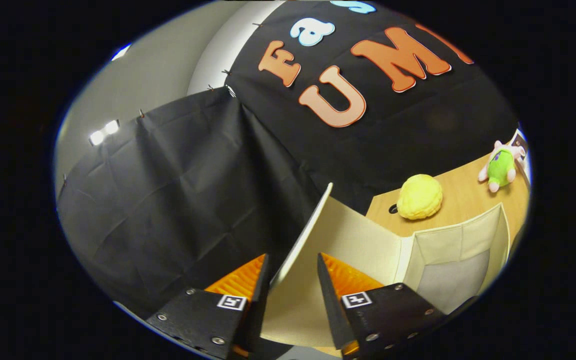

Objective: Open the storage box then place both shoes into the box .Put the left shoe in first, then the right shoe, with the right side of both shoes facing outward in a uniform manner.

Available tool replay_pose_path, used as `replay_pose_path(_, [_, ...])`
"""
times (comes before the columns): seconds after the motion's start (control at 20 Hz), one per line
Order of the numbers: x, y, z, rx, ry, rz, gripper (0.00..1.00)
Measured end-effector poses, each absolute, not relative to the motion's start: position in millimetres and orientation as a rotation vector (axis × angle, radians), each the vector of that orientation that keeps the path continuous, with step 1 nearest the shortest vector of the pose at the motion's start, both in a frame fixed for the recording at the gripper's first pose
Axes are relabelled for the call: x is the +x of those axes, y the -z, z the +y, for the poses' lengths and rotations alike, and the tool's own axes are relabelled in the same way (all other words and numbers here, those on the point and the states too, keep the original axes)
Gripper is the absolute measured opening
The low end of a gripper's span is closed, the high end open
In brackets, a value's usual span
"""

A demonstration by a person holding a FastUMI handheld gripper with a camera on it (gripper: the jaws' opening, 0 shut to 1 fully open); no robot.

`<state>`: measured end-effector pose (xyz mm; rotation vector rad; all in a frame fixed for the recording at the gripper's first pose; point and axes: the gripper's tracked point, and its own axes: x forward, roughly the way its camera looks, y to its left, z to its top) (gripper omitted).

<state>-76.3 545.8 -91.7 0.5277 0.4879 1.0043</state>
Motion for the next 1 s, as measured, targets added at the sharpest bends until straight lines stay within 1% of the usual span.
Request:
replay_pose_path(0.05, [-73.6, 96.7, 547.5, 0.493, -0.990, 0.493, 0.72])
replay_pose_path(0.1, [-70.6, 100.0, 546.9, 0.466, -0.976, 0.491, 0.79])
replay_pose_path(0.15, [-67.5, 102.5, 542.6, 0.439, -0.963, 0.480, 0.93])
replay_pose_path(0.2, [-66.4, 106.3, 537.8, 0.412, -0.946, 0.460, 0.97])
replay_pose_path(0.4, [-49.5, 102.1, 500.6, 0.409, -0.853, 0.383, 0.98])
replay_pose_path(0.55, [-26.9, 87.9, 455.7, 0.454, -0.749, 0.301, 0.98])
replay_pose_path(0.75, [2.5, 88.9, 387.8, 0.323, -0.608, 0.212, 0.98])
replay_pose_path(1.0, [19.1, 102.9, 297.7, 0.162, -0.450, 0.175, 0.98])
